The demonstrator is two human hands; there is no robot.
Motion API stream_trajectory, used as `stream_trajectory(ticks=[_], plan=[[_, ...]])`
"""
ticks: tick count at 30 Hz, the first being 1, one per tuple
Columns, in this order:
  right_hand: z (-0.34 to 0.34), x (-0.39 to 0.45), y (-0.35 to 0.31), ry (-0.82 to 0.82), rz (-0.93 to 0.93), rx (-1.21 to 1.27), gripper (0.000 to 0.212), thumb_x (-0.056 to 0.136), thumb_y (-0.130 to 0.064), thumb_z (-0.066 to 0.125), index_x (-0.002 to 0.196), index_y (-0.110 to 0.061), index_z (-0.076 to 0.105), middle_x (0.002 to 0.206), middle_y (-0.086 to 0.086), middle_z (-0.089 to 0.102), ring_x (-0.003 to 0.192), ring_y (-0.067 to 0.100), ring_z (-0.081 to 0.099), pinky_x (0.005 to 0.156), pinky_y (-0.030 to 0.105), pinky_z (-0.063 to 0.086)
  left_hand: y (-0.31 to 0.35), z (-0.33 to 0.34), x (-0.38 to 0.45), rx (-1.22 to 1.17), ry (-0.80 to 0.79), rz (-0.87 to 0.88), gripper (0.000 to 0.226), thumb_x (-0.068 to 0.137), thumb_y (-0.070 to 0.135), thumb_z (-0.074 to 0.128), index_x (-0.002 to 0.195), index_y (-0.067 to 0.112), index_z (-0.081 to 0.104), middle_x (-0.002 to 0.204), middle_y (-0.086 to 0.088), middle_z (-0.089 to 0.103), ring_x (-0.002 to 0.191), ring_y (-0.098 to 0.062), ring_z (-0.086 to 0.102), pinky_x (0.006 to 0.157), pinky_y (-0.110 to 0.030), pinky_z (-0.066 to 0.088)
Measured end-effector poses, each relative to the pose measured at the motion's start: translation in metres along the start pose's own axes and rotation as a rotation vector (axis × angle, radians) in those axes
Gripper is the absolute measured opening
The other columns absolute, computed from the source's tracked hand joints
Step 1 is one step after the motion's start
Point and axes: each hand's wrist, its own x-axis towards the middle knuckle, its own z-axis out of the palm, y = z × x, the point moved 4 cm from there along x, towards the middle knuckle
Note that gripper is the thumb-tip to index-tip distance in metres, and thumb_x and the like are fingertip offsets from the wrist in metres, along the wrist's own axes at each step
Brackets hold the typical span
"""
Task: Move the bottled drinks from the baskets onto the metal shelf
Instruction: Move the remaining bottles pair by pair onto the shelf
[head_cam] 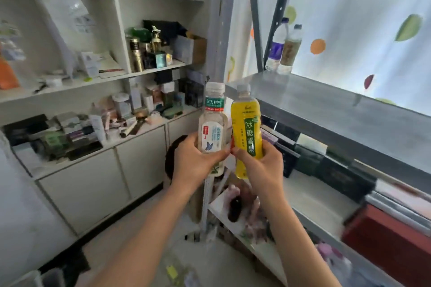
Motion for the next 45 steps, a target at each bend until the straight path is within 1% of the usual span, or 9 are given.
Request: stream_trajectory(ticks=[5,15,19,22,25,31,36,40,45], plan=[[-0.036,0.045,0.007,0.064,-0.006,-0.007,0.023,0.076,-0.036,0.084,0.091,-0.033,0.068,0.081,-0.024,0.072,0.072,-0.002,0.069,0.056,0.013,0.052,0.011,0.051,0.03,-0.006,-0.052,0.016,0.047,0.056,0.03,0.093,0.093,0.034,0.064,0.087,0.012,0.073,0.076,-0.001,0.07,0.057,-0.021,0.057],[-0.049,0.116,-0.006,0.214,-0.072,-0.065,0.028,0.071,-0.04,0.086,0.09,-0.031,0.067,0.076,-0.014,0.072,0.069,-0.002,0.068,0.053,0.011,0.05,0.04,0.102,0.119,-0.035,-0.178,0.099,0.047,0.052,0.045,0.089,0.088,0.04,0.059,0.084,0.016,0.07,0.076,0.0,0.068,0.053,-0.012,0.051],[-0.046,0.151,-0.013,0.28,-0.09,-0.151,0.028,0.074,-0.033,0.085,0.093,-0.03,0.065,0.083,-0.014,0.069,0.073,-0.007,0.065,0.053,0.007,0.048,0.042,0.118,0.161,-0.064,-0.256,0.111,0.062,0.053,0.042,0.09,0.106,0.029,0.06,0.094,0.01,0.069,0.08,-0.005,0.069,0.054,-0.014,0.053],[-0.045,0.177,-0.016,0.317,-0.072,-0.175,0.031,0.074,-0.037,0.084,0.096,-0.029,0.065,0.085,-0.013,0.07,0.074,-0.005,0.067,0.056,0.013,0.052,0.048,0.126,0.189,-0.09,-0.265,0.134,0.078,0.055,0.043,0.09,0.119,0.026,0.05,0.103,0.007,0.066,0.088,-0.007,0.067,0.058,-0.016,0.056],[-0.049,0.203,-0.015,0.343,-0.057,-0.148,0.03,0.075,-0.042,0.082,0.095,-0.031,0.065,0.087,-0.01,0.072,0.076,0.004,0.069,0.068,0.029,0.058,0.056,0.139,0.213,-0.088,-0.276,0.17,0.078,0.055,0.044,0.09,0.116,0.032,0.041,0.108,0.005,0.064,0.094,-0.01,0.066,0.066,-0.018,0.057],[-0.069,0.258,-0.018,0.368,-0.078,-0.123,0.027,0.078,-0.044,0.08,0.095,-0.033,0.062,0.09,-0.01,0.071,0.081,0.008,0.069,0.071,0.032,0.058,0.063,0.179,0.255,-0.083,-0.312,0.189,0.077,0.061,0.043,0.089,0.115,0.033,0.034,0.106,0.01,0.055,0.095,-0.012,0.06,0.055,-0.007,0.047],[-0.09,0.311,-0.017,0.305,-0.038,-0.112,0.035,0.081,-0.044,0.079,0.105,-0.027,0.06,0.099,-0.007,0.068,0.09,0.014,0.067,0.07,0.029,0.054,0.061,0.224,0.292,-0.076,-0.282,0.16,0.074,0.066,0.034,0.088,0.115,0.033,0.033,0.109,0.01,0.053,0.1,-0.014,0.058,0.066,-0.018,0.049],[-0.111,0.353,-0.016,0.265,0.015,-0.081,0.041,0.076,-0.036,0.084,0.105,-0.026,0.057,0.101,-0.007,0.068,0.092,0.016,0.067,0.08,0.037,0.055,0.069,0.256,0.324,-0.055,-0.235,0.143,0.071,0.067,0.03,0.088,0.114,0.029,0.035,0.109,0.01,0.053,0.099,-0.014,0.057,0.09,-0.041,0.053],[-0.126,0.394,-0.016,0.224,0.03,-0.039,0.054,0.073,-0.029,0.087,0.116,-0.018,0.056,0.114,0.0,0.068,0.097,0.018,0.067,0.084,0.038,0.056,0.082,0.279,0.366,-0.037,-0.166,0.193,0.069,0.064,0.034,0.089,0.113,0.028,0.04,0.107,0.01,0.057,0.097,-0.016,0.061,0.09,-0.041,0.052]])
